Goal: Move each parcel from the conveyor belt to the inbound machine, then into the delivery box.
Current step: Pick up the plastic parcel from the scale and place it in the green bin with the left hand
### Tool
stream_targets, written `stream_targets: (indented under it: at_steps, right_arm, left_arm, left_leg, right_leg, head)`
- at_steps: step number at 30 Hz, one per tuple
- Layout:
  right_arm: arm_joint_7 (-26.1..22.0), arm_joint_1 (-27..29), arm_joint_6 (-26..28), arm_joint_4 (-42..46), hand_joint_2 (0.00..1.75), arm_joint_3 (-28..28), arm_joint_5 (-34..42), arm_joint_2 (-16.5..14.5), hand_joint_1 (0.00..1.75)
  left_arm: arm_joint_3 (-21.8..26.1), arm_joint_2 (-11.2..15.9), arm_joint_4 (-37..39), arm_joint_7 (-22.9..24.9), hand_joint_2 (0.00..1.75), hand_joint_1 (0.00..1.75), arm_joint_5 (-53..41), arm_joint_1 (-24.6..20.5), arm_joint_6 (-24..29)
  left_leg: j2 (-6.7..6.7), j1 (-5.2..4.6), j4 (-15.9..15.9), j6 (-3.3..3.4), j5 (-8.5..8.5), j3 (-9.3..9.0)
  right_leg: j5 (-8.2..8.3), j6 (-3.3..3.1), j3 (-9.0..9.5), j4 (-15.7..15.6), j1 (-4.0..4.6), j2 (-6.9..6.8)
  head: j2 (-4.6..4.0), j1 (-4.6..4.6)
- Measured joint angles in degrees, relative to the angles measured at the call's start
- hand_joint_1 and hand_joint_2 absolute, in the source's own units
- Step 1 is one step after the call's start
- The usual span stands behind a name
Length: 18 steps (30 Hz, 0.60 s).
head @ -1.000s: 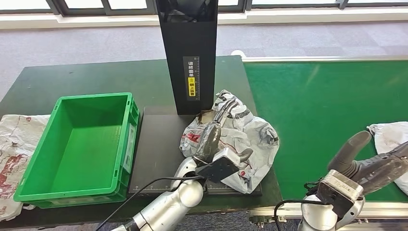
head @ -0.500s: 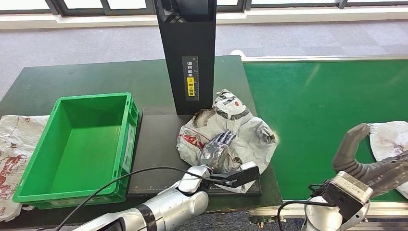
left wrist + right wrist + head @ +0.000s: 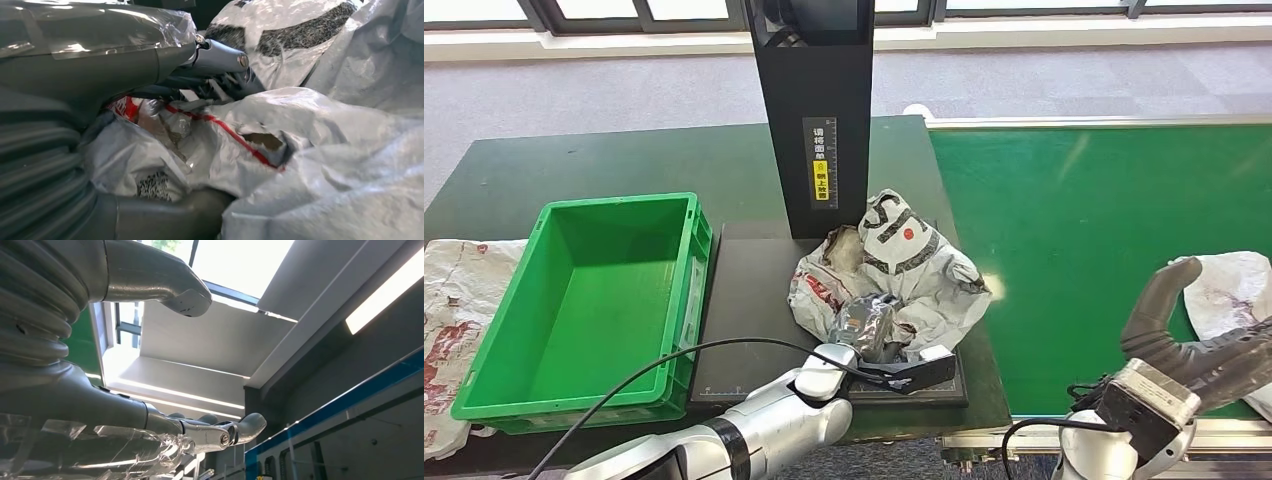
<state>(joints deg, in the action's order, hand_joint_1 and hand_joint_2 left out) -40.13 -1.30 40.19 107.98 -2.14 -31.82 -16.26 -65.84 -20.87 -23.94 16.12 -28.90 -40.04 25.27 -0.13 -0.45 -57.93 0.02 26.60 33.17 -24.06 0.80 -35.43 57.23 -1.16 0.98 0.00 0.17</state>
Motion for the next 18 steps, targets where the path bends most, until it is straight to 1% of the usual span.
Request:
stream_targets:
  at_steps: [15,17,18]
  right_arm:
    - [0.0,1.4,0.0,0.8,1.75,0.0,0.0,0.0,0.0]
    - [0.0,1.4,0.0,0.8,1.75,0.0,0.1,0.0,0.0]
    - [0.0,1.4,0.0,0.8,1.75,0.0,0.1,0.0,0.0]
  left_arm:
    - [-0.4,0.0,0.9,0.8,1.75,1.75,-1.2,-0.1,0.7]
    - [-0.4,0.0,1.0,1.0,1.75,1.75,-1.5,-0.1,2.1]
    - [-0.4,0.0,1.1,1.1,1.75,1.75,-2.2,-0.1,4.0]
  left_leg:
    - [0.0,0.0,0.0,0.0,0.0,0.01]
    - [0.0,0.0,0.0,0.0,0.0,0.01]
    - [0.0,0.0,0.0,0.0,0.0,0.01]
  right_leg:
    - [-0.01,0.0,-0.01,0.0,0.0,0.0]
    - [-0.01,0.0,-0.01,0.0,0.0,0.0]
    - [0.0,0.0,-0.01,0.0,0.0,0.0]
  head:
    - [0.0,-0.01]
    - [0.0,0.0]
    - [0.0,0.01]
